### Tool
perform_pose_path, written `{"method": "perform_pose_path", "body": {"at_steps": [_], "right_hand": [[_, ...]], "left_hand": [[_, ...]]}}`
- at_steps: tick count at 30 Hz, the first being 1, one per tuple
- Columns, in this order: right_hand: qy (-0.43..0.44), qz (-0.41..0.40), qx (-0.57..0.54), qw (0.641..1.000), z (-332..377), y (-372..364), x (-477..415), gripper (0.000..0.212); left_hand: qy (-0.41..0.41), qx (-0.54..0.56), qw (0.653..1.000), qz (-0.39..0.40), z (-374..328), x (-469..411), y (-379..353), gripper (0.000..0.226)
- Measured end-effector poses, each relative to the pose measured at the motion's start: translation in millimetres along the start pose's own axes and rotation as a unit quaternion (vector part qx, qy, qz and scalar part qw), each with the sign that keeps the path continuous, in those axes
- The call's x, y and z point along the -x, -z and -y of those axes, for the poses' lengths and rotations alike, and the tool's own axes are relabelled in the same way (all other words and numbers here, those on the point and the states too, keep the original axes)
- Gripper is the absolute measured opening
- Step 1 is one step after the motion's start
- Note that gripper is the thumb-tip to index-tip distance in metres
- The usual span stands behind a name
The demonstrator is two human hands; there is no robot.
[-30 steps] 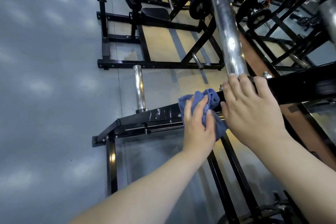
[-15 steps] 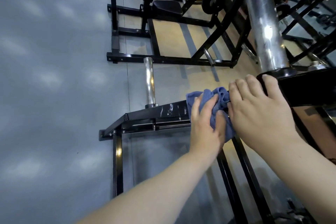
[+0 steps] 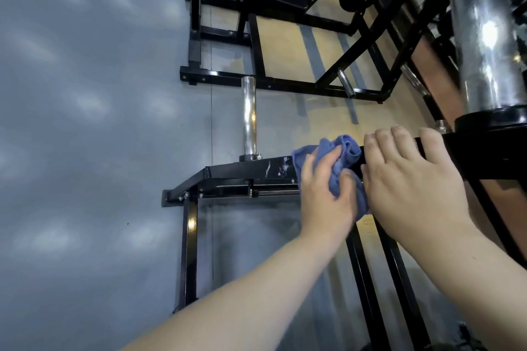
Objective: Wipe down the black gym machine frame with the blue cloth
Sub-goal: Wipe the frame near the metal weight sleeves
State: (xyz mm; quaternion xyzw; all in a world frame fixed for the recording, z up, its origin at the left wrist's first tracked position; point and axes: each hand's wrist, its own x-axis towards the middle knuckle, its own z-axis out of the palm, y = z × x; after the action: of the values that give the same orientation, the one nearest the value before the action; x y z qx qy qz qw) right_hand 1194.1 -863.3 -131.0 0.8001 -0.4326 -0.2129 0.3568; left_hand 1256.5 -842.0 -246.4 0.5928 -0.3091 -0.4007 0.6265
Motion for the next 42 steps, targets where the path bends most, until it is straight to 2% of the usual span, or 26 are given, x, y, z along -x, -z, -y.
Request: {"method": "perform_pose_path", "body": {"at_steps": [4,8,9,11,13,15,17,20,25,26,30,33,38,42], "right_hand": [[-0.004,0.002,-0.009,1.000,7,-5,-6,0.054],[-0.023,0.006,-0.015,1.000,13,-10,-7,0.055],[-0.024,0.001,-0.015,1.000,15,-11,-8,0.052],[-0.027,-0.001,-0.020,0.999,22,-13,-11,0.043],[-0.020,0.006,-0.022,1.000,30,-12,-14,0.039],[-0.006,0.009,-0.027,1.000,35,-9,-16,0.043],[-0.006,0.007,-0.030,1.000,38,-9,-19,0.055],[-0.008,0.014,-0.016,1.000,43,-14,-25,0.042],[-0.014,0.033,0.001,0.999,49,-23,-29,0.035],[-0.013,0.034,0.002,0.999,50,-23,-28,0.034],[0.002,0.042,0.005,0.999,59,-22,-31,0.032],[-0.001,0.047,0.004,0.999,67,-22,-37,0.031],[-0.004,0.049,0.006,0.999,70,-28,-37,0.029],[-0.007,0.031,0.002,0.999,75,-30,-41,0.028]], "left_hand": [[0.018,-0.008,1.000,-0.014,27,-26,12,0.036],[0.175,0.019,0.980,-0.088,66,-75,34,0.038],[0.193,0.030,0.976,-0.096,69,-77,36,0.039],[0.176,0.032,0.980,-0.082,63,-62,34,0.039],[0.099,0.026,0.994,-0.045,51,-33,25,0.040],[0.020,0.010,1.000,-0.012,44,-6,18,0.040],[-0.018,0.006,1.000,-0.004,44,-4,16,0.040],[-0.006,-0.005,1.000,-0.019,61,-31,22,0.037],[0.160,0.025,0.984,-0.069,79,-68,33,0.038],[0.152,0.026,0.986,-0.062,75,-62,31,0.038],[0.035,0.014,0.999,-0.012,60,-23,21,0.039],[0.008,-0.013,1.000,-0.008,76,-35,29,0.039],[0.129,-0.013,0.989,-0.076,120,-77,47,0.040],[0.250,0.040,0.957,-0.141,143,-116,61,0.036]]}}
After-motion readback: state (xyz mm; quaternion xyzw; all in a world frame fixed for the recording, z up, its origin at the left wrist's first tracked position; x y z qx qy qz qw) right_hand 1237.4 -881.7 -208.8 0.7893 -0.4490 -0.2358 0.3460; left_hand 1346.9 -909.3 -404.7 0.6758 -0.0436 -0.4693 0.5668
